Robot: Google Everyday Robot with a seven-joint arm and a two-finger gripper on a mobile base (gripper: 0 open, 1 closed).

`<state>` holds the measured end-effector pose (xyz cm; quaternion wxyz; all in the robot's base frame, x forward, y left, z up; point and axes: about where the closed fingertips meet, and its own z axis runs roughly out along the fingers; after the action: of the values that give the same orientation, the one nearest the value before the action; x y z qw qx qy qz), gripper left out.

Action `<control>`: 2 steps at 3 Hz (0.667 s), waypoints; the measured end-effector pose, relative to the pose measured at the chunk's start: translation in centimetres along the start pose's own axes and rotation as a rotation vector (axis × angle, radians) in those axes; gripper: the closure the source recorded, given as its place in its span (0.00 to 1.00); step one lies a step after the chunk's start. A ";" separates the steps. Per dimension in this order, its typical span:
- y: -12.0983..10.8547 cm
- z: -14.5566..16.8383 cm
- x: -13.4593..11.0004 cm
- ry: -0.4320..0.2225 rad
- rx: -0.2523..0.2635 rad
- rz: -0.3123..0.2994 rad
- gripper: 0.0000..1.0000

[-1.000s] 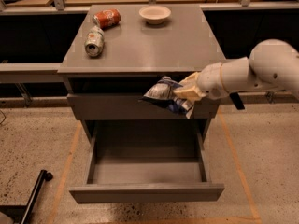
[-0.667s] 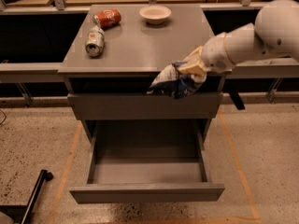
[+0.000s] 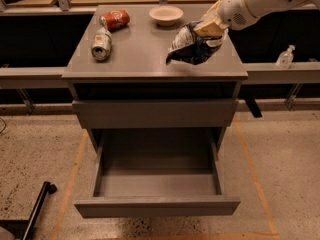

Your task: Pick blue chip bag from middle drawer and place on counter

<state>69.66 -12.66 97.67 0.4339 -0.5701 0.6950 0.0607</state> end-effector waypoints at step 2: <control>-0.2 1.0 0.4 0.006 0.033 0.024 1.00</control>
Offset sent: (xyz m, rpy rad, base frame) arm 0.0184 0.0008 -0.0195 0.0250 -0.0310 -0.1177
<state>70.38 -12.52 96.88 0.4407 -0.5546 0.7039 0.0527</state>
